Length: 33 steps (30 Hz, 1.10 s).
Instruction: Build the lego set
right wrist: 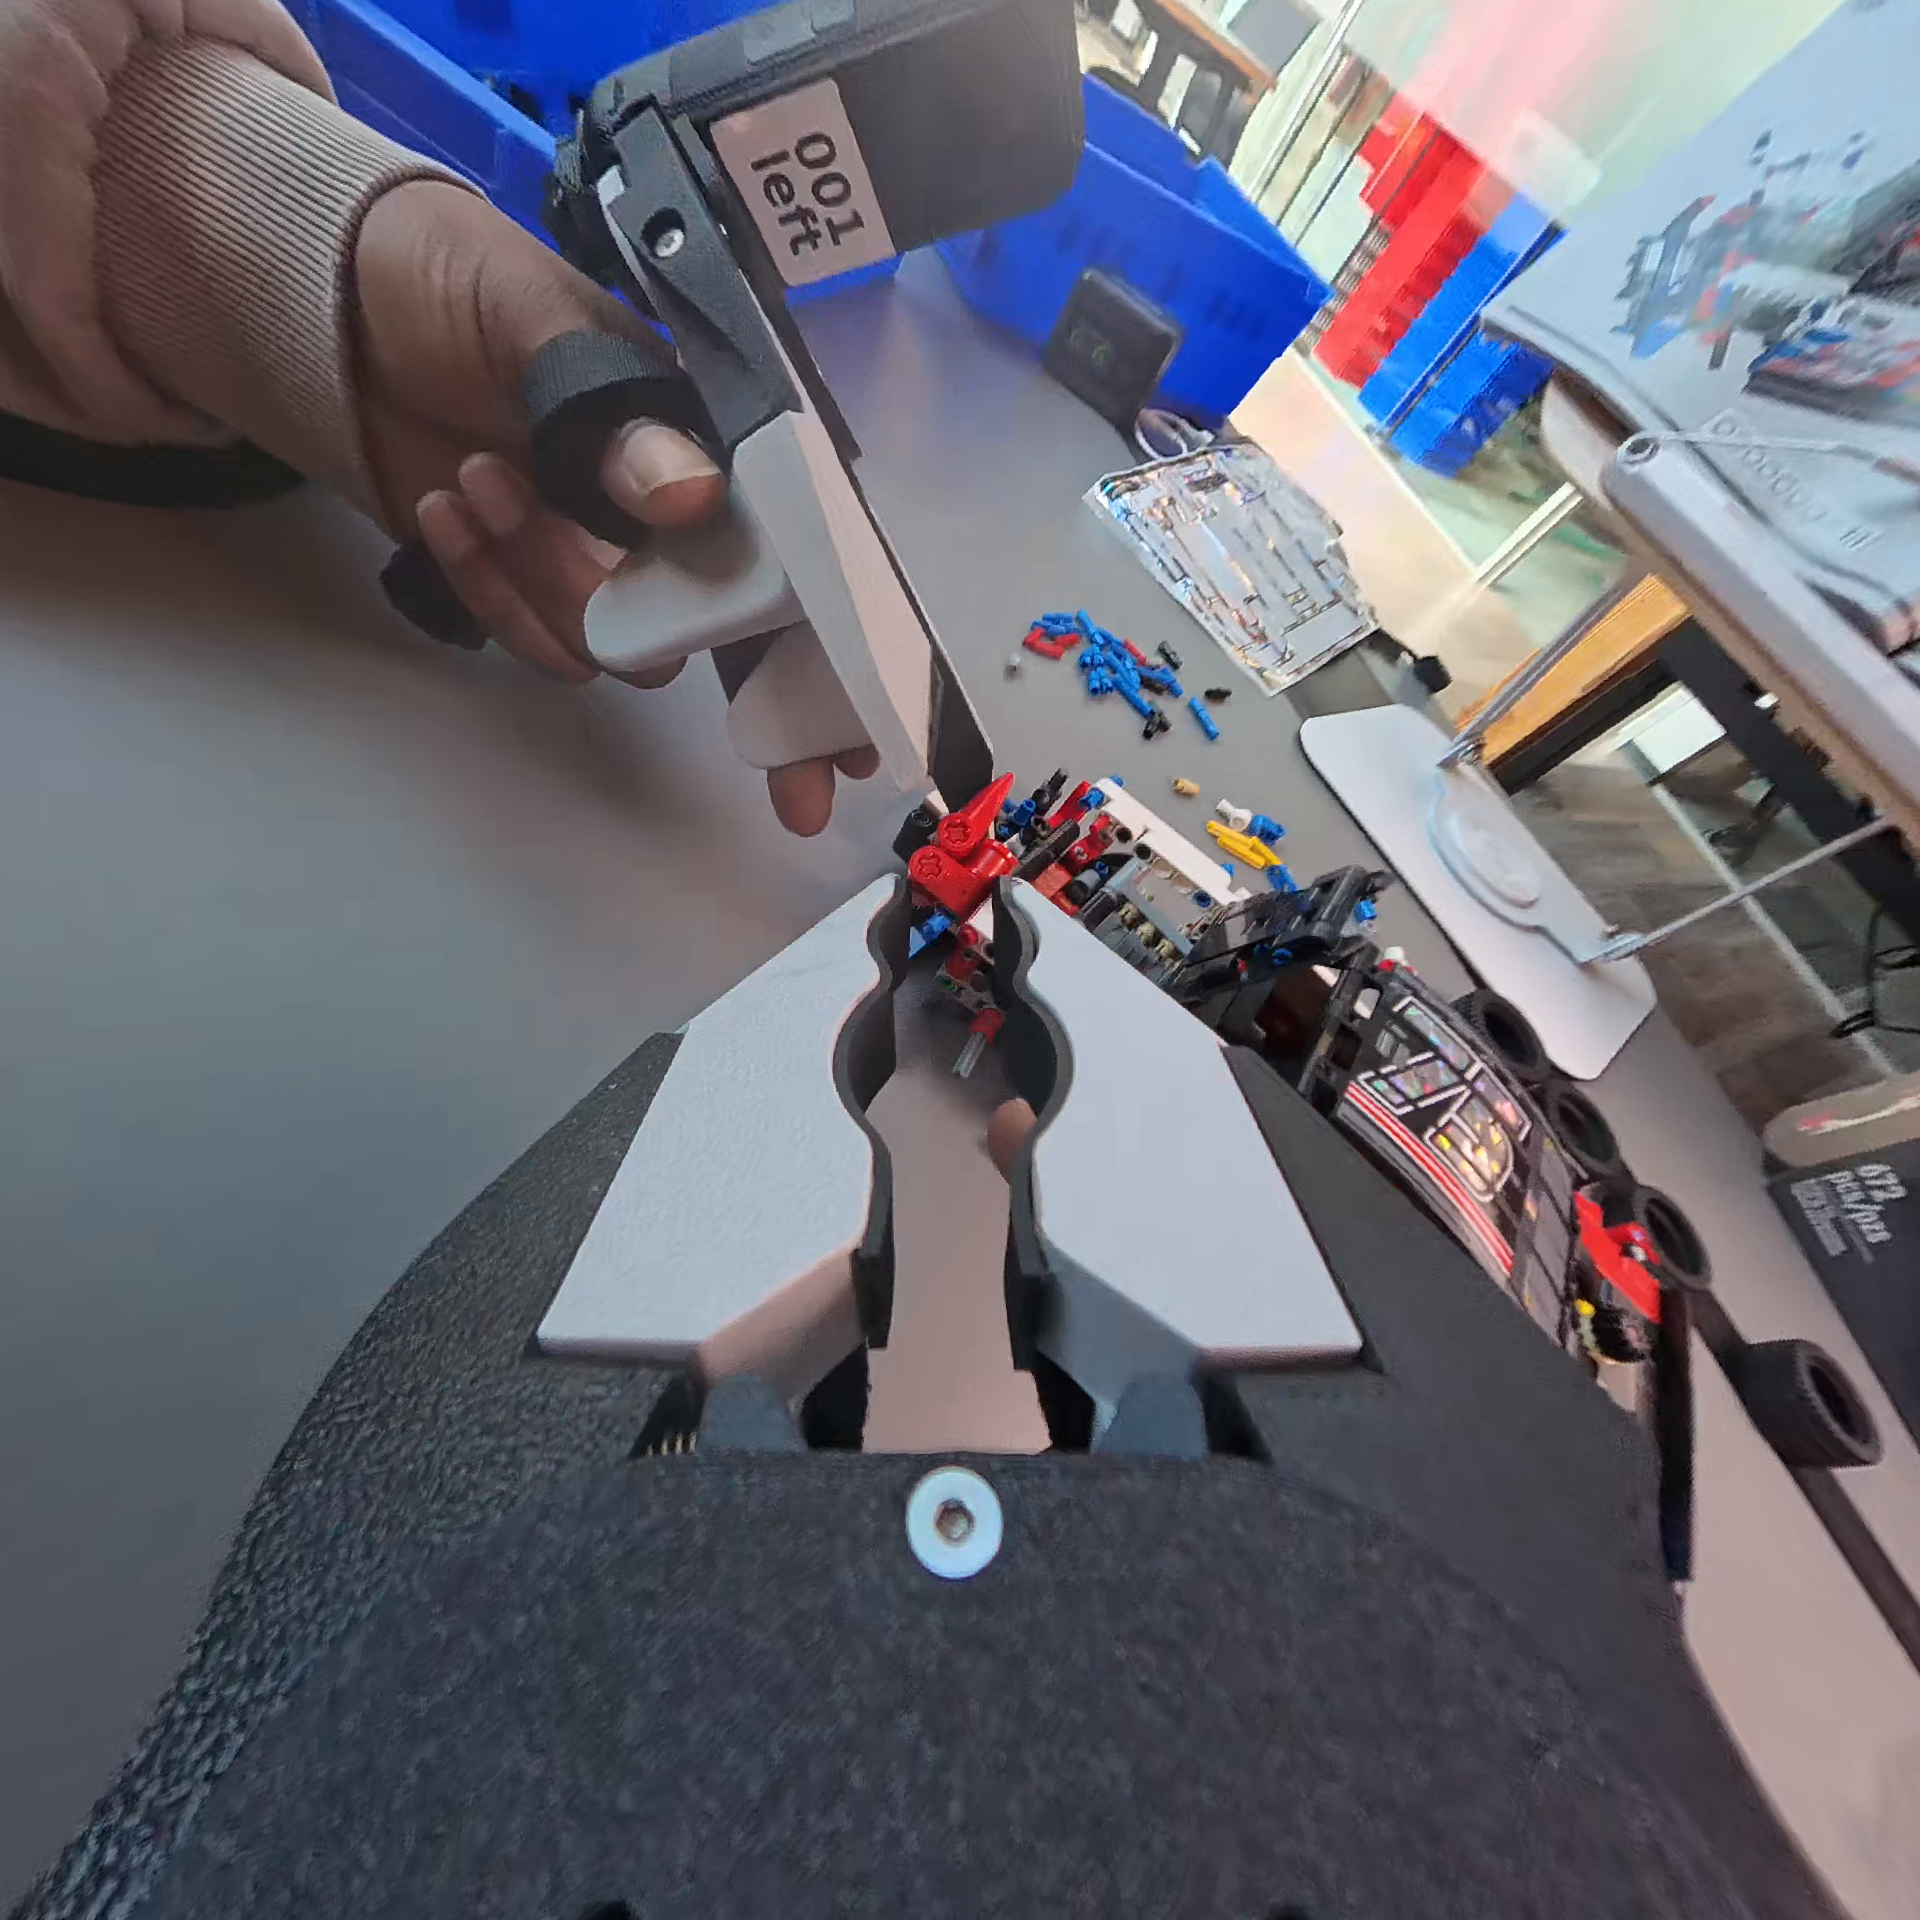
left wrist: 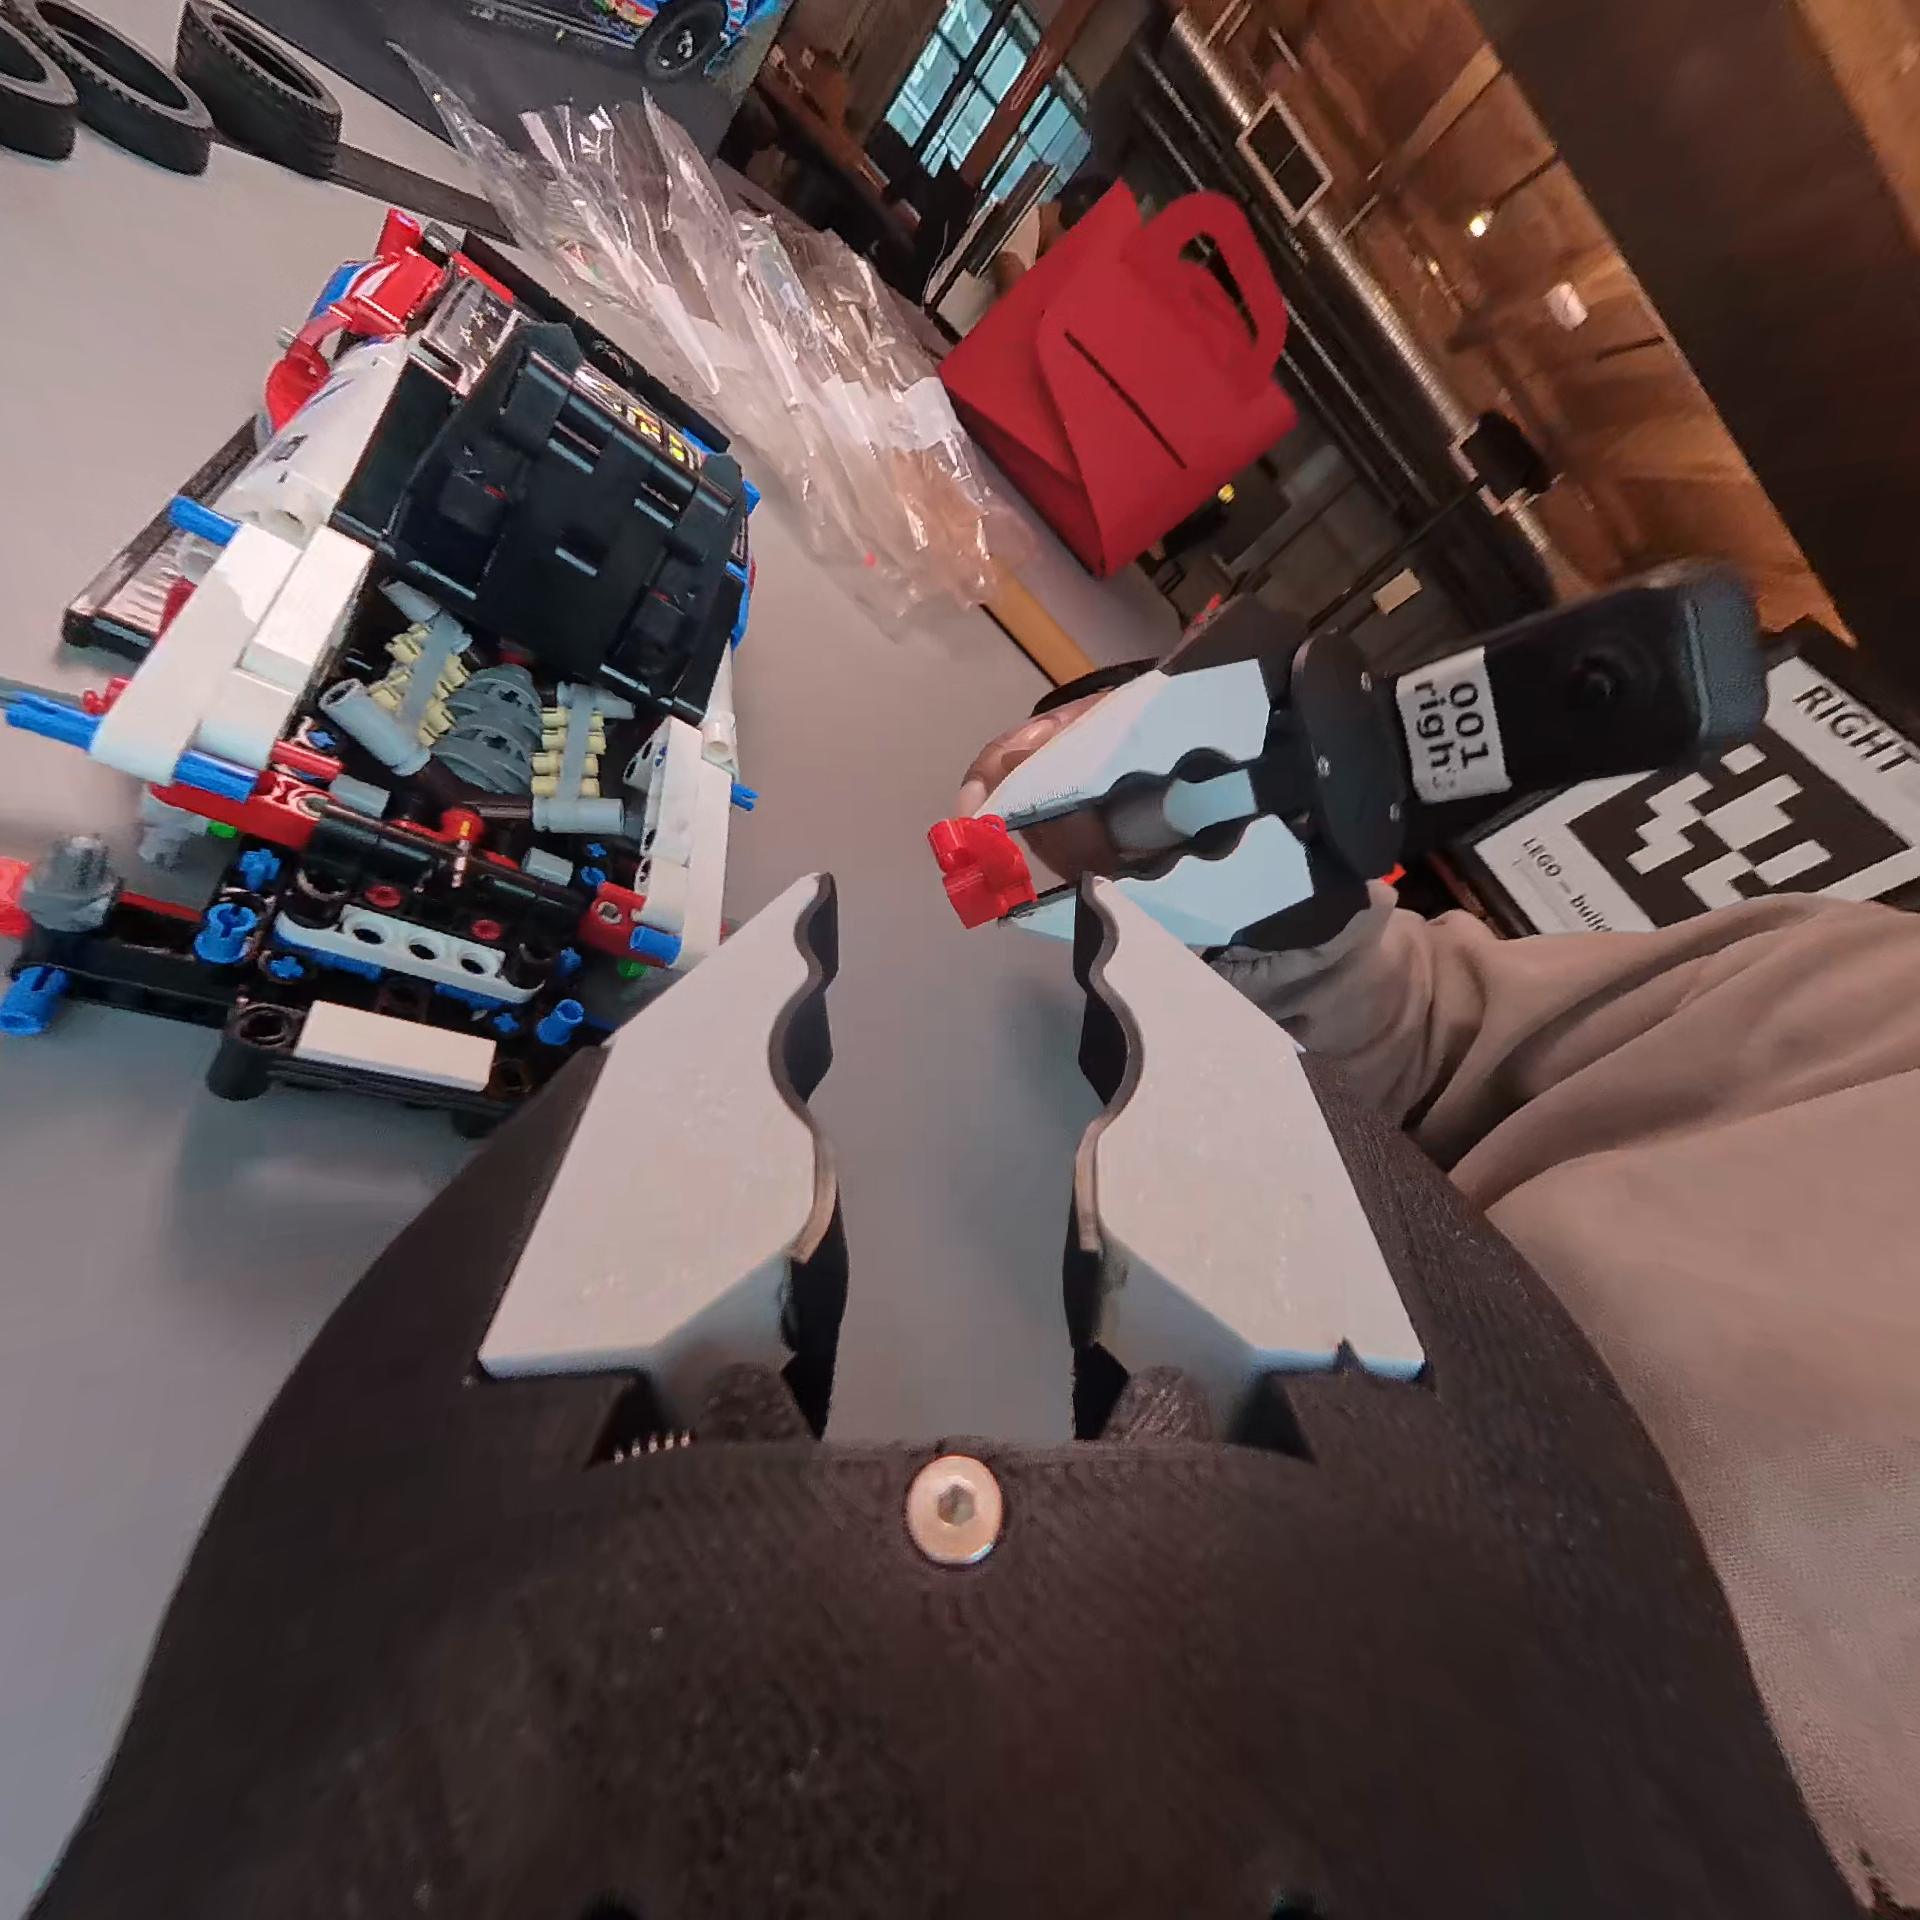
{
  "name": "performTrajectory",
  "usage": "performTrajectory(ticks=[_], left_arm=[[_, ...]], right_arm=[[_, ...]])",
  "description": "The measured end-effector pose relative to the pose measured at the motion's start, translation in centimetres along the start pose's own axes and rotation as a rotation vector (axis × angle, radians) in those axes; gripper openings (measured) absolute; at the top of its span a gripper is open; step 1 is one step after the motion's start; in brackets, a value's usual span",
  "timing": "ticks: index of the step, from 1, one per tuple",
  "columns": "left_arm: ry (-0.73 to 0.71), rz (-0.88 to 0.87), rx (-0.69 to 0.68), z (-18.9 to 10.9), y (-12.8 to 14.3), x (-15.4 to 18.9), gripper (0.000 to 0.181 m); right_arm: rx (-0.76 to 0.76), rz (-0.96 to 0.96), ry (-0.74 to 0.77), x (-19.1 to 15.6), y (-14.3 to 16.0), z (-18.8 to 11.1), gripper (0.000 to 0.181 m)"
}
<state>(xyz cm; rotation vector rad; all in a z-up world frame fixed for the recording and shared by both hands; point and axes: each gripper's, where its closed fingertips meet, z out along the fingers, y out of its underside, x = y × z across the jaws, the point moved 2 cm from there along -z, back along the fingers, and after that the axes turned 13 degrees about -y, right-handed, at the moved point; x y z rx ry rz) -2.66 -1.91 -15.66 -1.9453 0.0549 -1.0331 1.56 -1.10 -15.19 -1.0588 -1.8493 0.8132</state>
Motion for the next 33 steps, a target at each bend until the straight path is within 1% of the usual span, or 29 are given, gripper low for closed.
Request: performTrajectory(ticks=[1,3,6,10,13,15,17,21,23,26,28,30,32,33], left_arm=[[0.009,-0.011,0.005,0.0,0.0,0.1,0.043],[0.024,-0.007,0.007,0.1,0.1,0.5,0.036],[0.068,0.003,0.03,-0.1,-0.2,1.4,0.016],[0.113,0.013,0.044,-0.6,-0.6,1.9,0.016],[0.17,0.019,0.071,-1.1,-1.1,2.4,0.015],[0.217,0.017,0.078,-1.6,-1.4,2.8,0.015],[0.27,0.014,0.087,-2.1,-1.7,3.3,0.015],[0.474,-0.059,0.067,-3.1,-1.6,5.3,0.015],[0.561,-0.09,0.046,-3.4,-1.2,6.0,0.015],[0.636,-0.099,0.018,-3.5,-0.6,7.0,0.015],[0.65,-0.093,0.001,-3.3,-0.2,7.4,0.015],[0.655,-0.101,-0.015,-3.1,0.1,7.6,0.015],[0.658,-0.137,-0.009,-2.9,-0.1,7.4,0.015],[0.653,-0.148,-0.008,-2.9,-0.2,7.3,0.015]], right_arm=[[0.006,-0.029,0.013,-0.1,-0.2,0.1,0.012],[0.034,-0.067,0.03,-0.4,-0.8,0.2,0.012],[0.056,-0.106,0.07,-0.3,-1.3,0.1,0.012],[0.102,-0.125,0.072,-0.5,-1.8,-0.3,0.008],[0.181,-0.091,-0.033,-1.5,-2.5,-0.7,0.004],[0.237,-0.043,-0.105,-2.1,-3.0,-1.1,0.005],[0.27,-0.023,-0.115,-1.8,-3.3,-1.6,0.01],[0.316,0.037,-0.179,-1.6,-3.5,-2.4,0.027],[0.352,0.03,-0.203,-2.1,-4.2,-2.7,0.032],[0.391,0.015,-0.239,-3.1,-5.5,-2.8,0.037],[0.395,-0.01,-0.213,-3.3,-6.0,-2.7,0.036],[0.398,-0.046,-0.189,-3.4,-6.3,-2.7,0.029],[0.375,-0.083,-0.155,-3.5,-6.3,-2.6,0.02],[0.357,-0.096,-0.134,-3.4,-6.2,-2.5,0.02]])
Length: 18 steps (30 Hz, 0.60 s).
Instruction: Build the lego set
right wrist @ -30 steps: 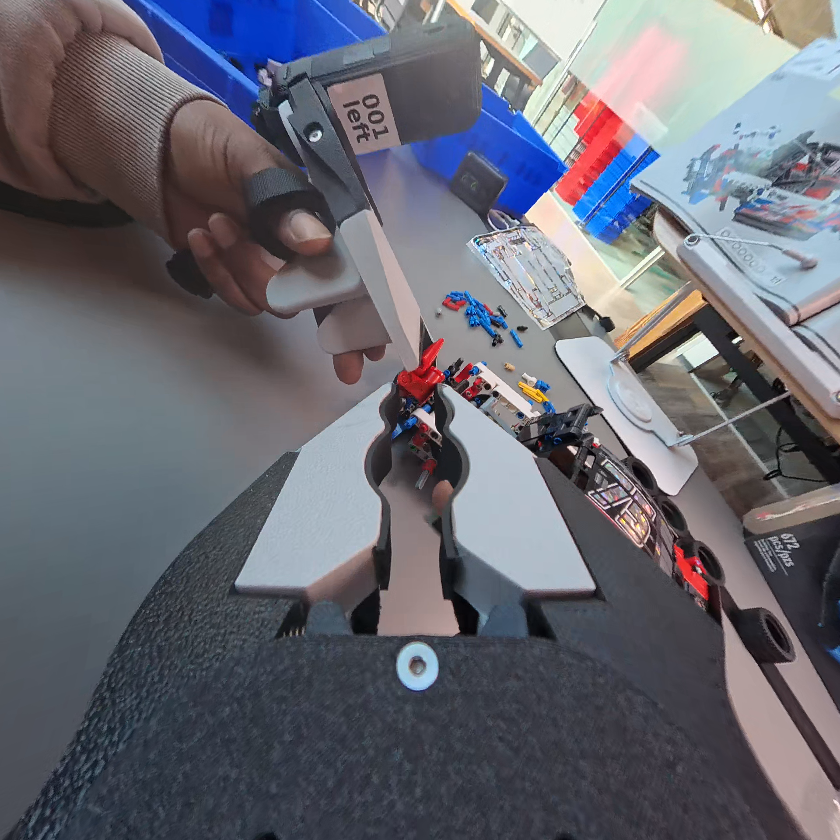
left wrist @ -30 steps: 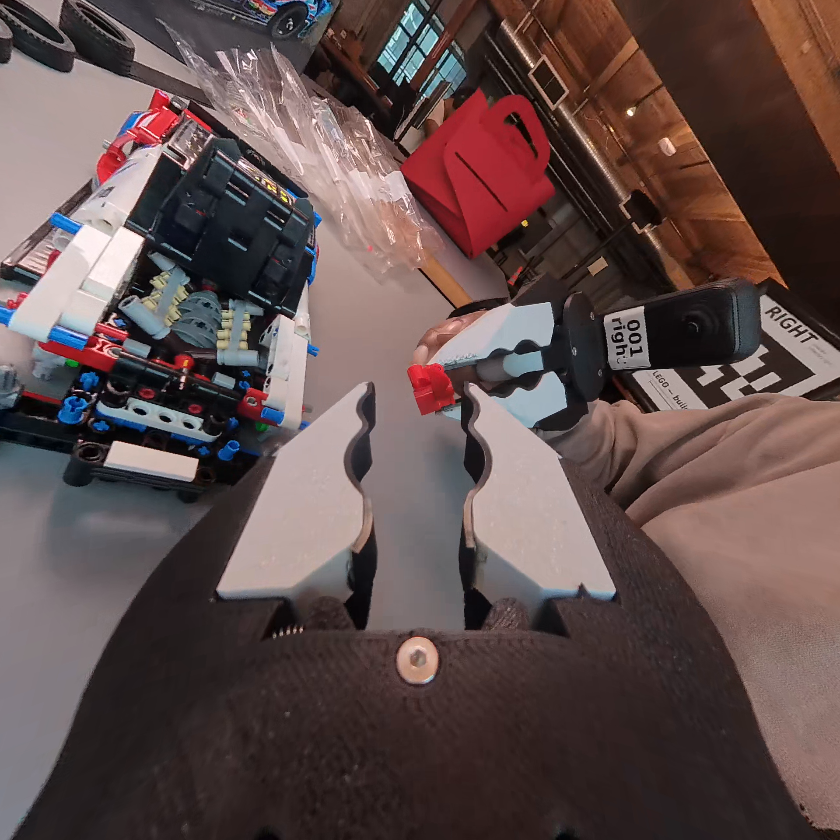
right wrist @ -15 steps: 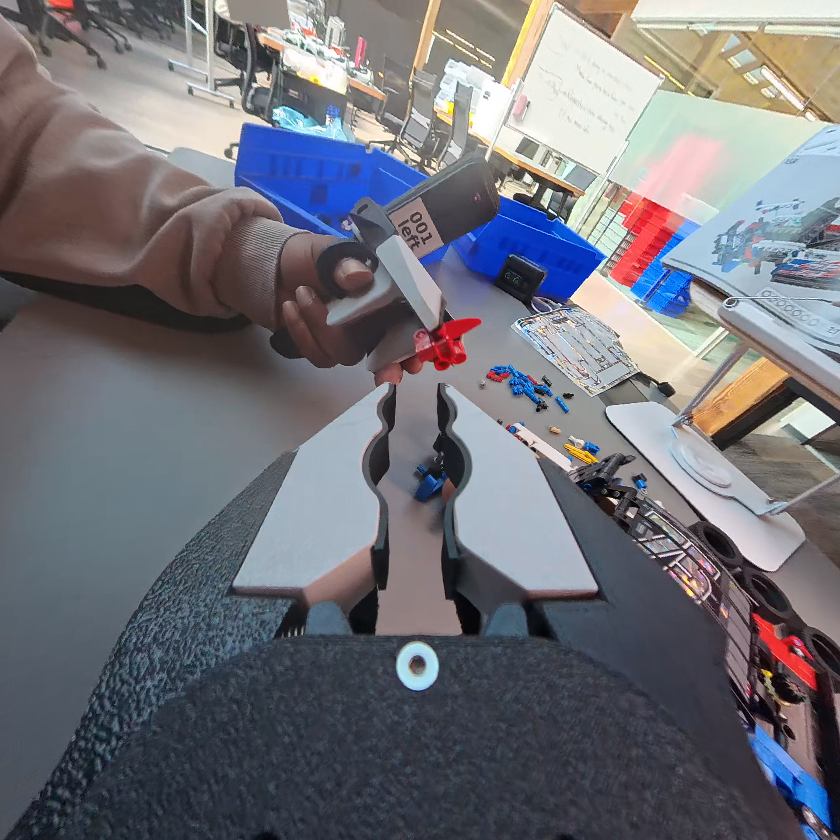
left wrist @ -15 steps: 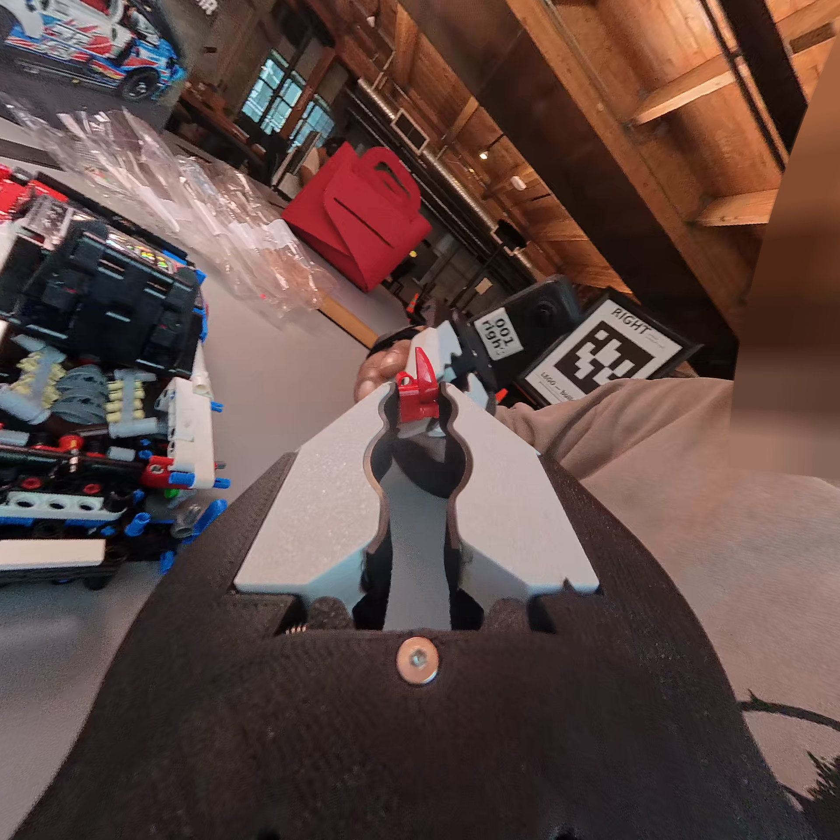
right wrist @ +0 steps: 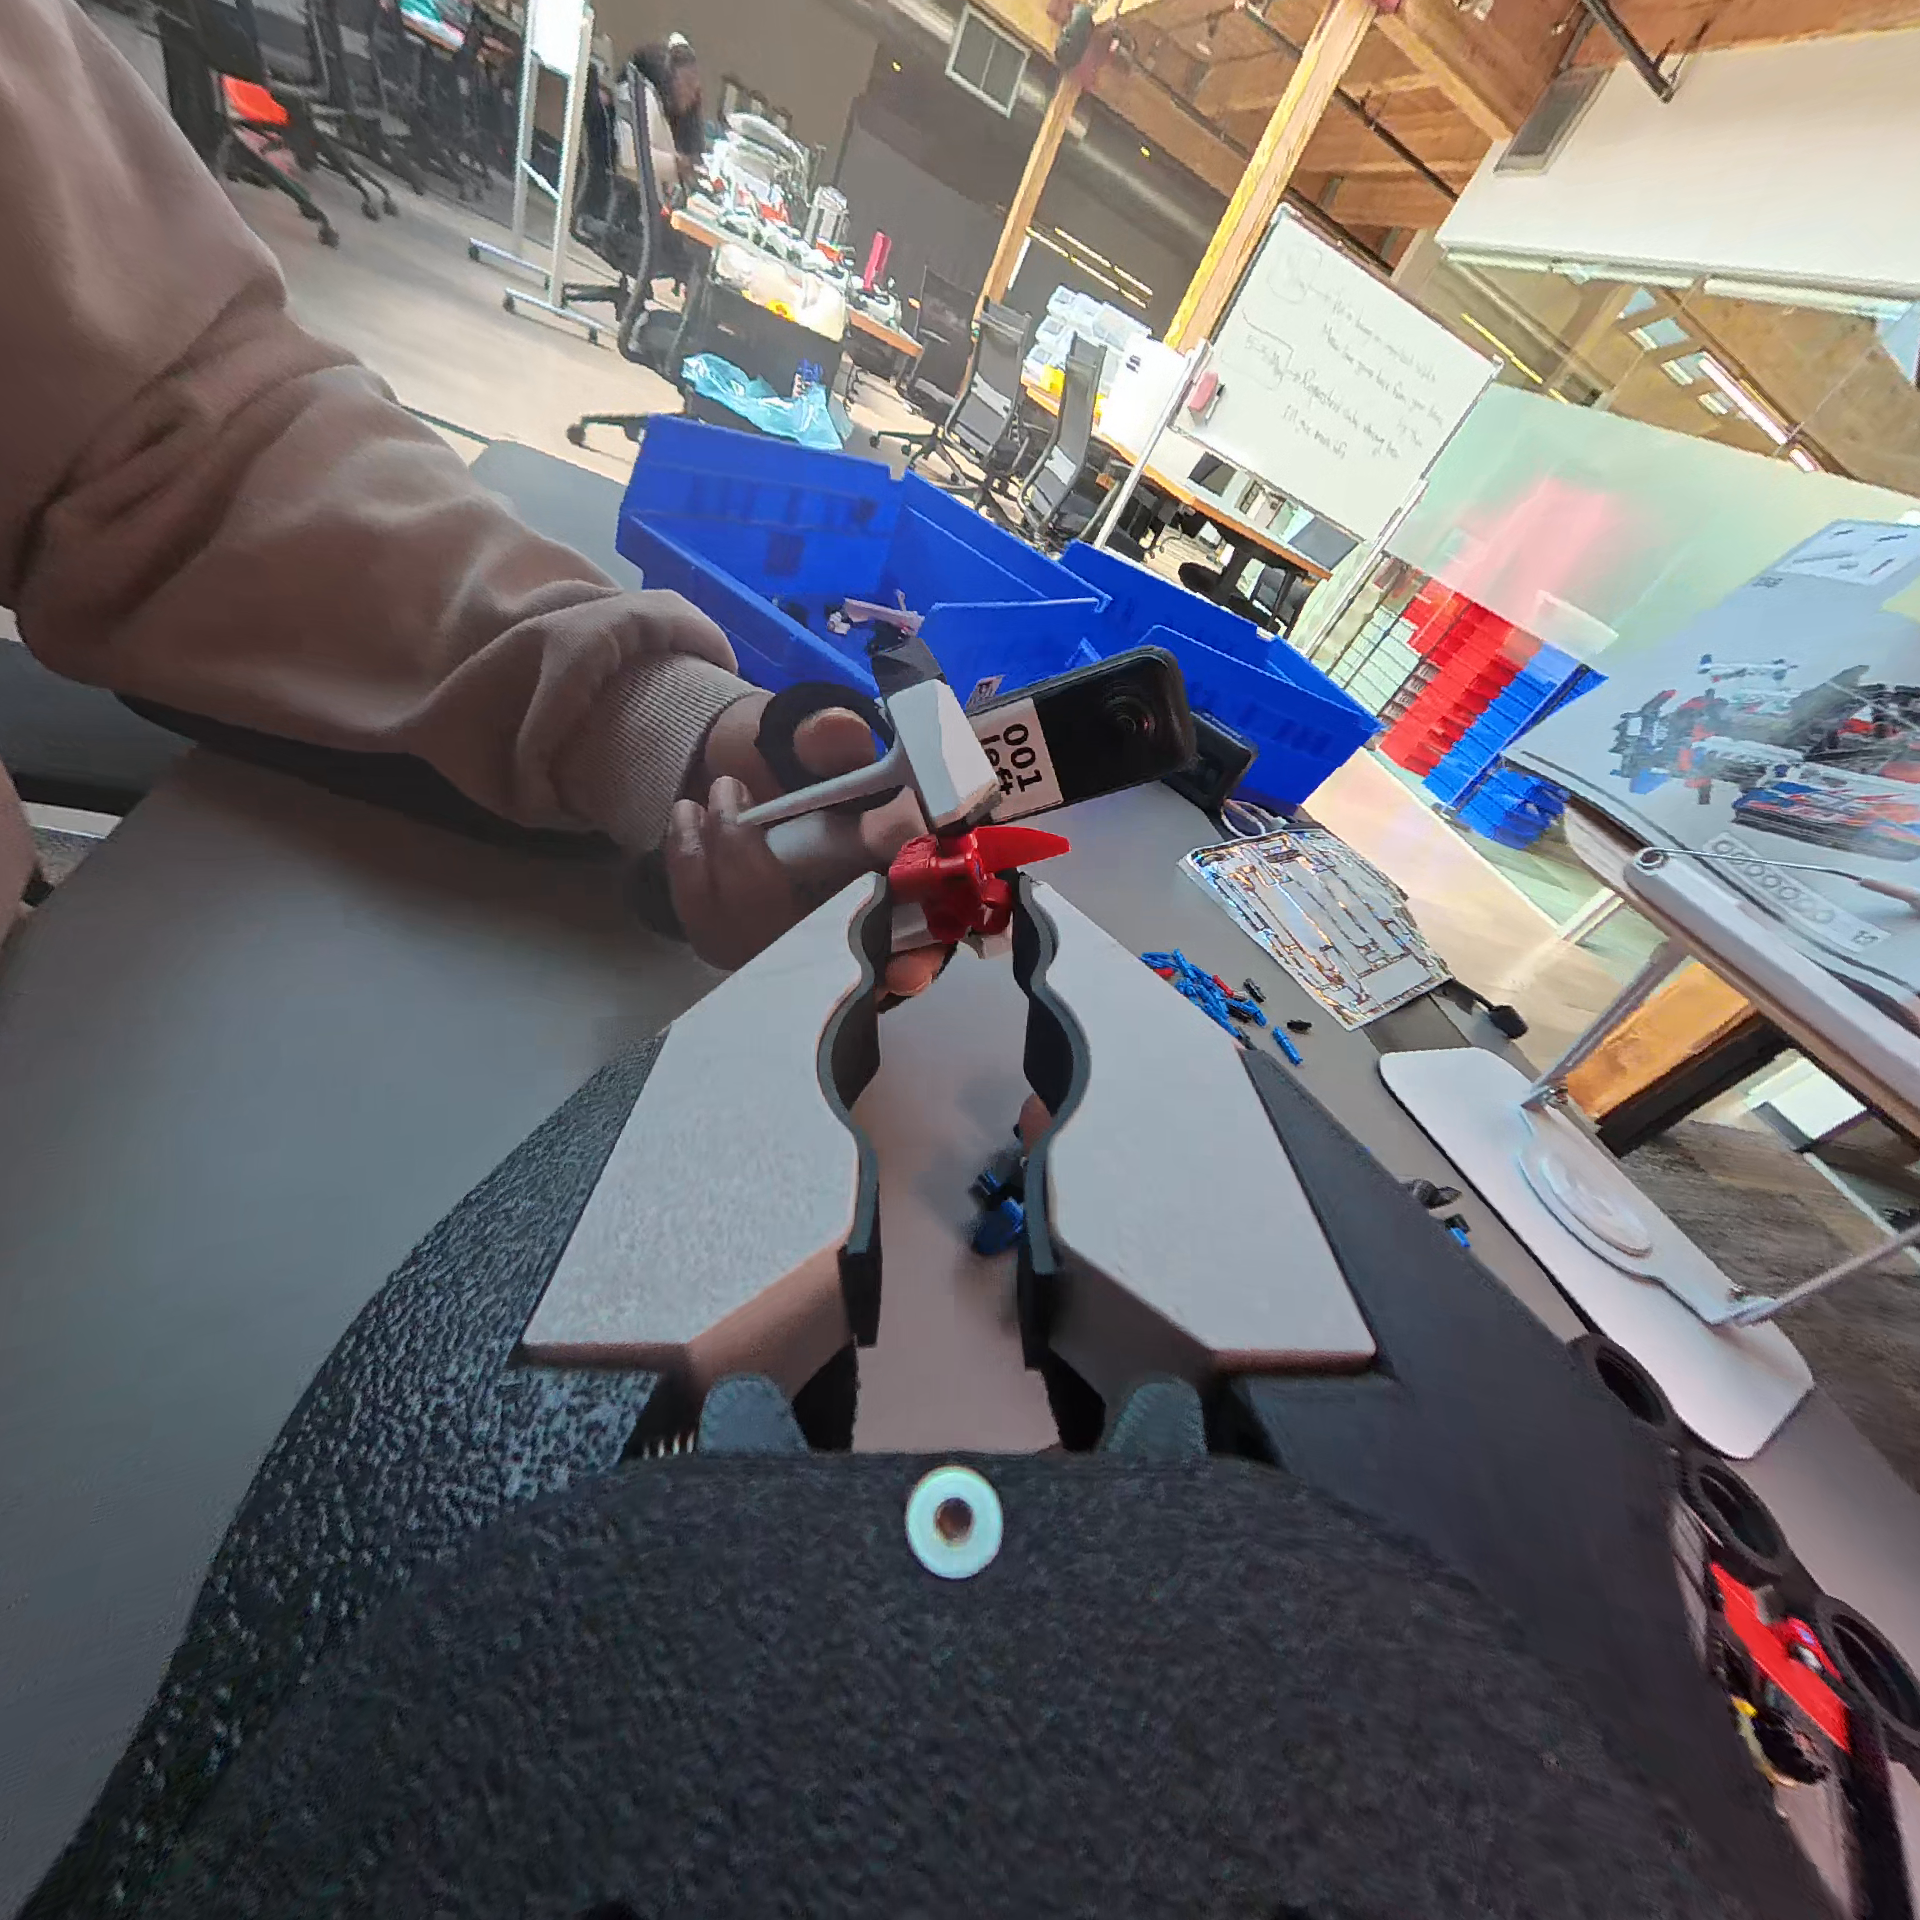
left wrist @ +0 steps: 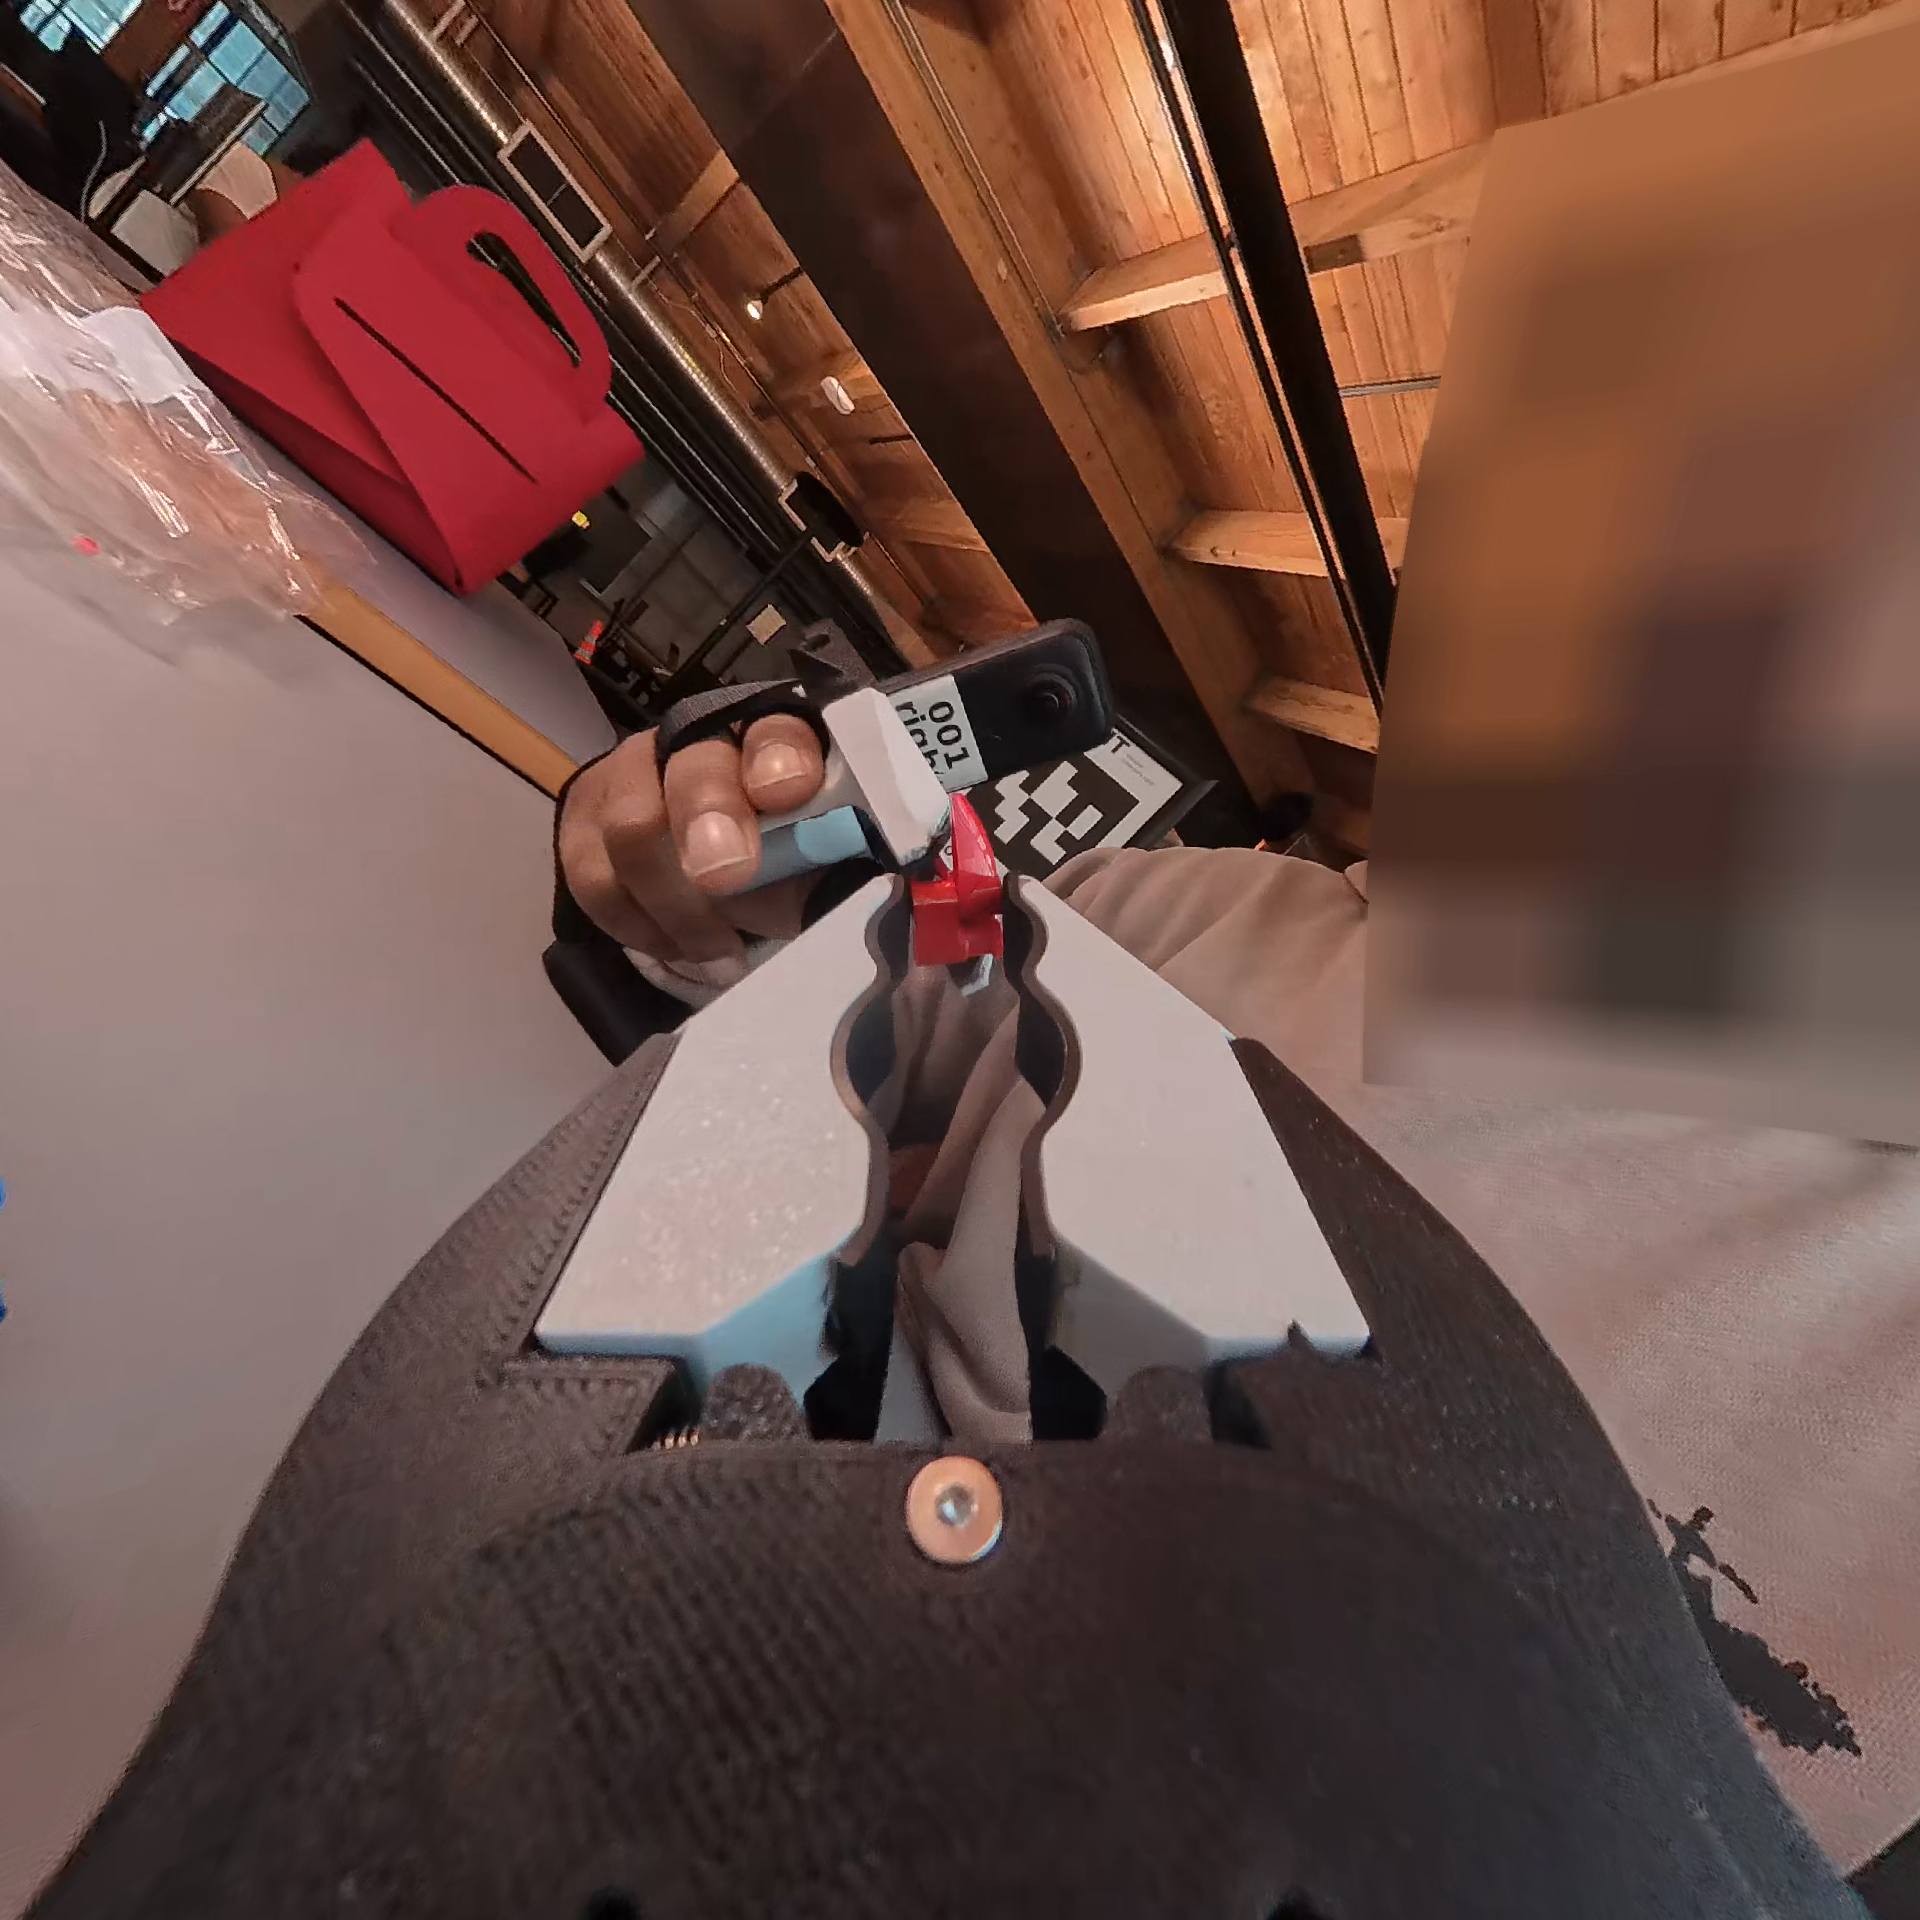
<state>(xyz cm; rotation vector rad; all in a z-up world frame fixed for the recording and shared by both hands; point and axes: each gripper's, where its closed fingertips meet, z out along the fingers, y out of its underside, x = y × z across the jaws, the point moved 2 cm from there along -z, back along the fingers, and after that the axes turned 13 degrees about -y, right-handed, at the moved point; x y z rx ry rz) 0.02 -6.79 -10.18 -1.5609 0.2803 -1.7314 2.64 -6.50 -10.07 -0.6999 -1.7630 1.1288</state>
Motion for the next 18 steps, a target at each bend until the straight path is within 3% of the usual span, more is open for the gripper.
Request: performTrajectory(ticks=[2,7,13,15,18], left_arm=[[-0.048,0.001,0.029,-0.2,-0.5,-0.6,0.014],[-0.334,0.15,0.089,-1.3,-1.7,-3.4,0.022],[-0.52,0.399,0.032,-0.4,-0.8,-4.2,0.027],[-0.543,0.445,0.028,-0.5,-0.9,-4.2,0.017],[-0.513,0.493,0.018,-0.4,-0.8,-3.6,0.016]], right_arm=[[-0.03,-0.007,0.056,0.7,0.3,-0.1,0.02],[-0.227,-0.072,0.24,3.1,2.4,-0.9,0.019],[-0.419,-0.239,0.311,2.8,3.9,0.0,0.02],[-0.393,-0.263,0.302,2.6,3.5,0.1,0.02],[-0.335,-0.249,0.264,2.3,3.0,0.0,0.02]])
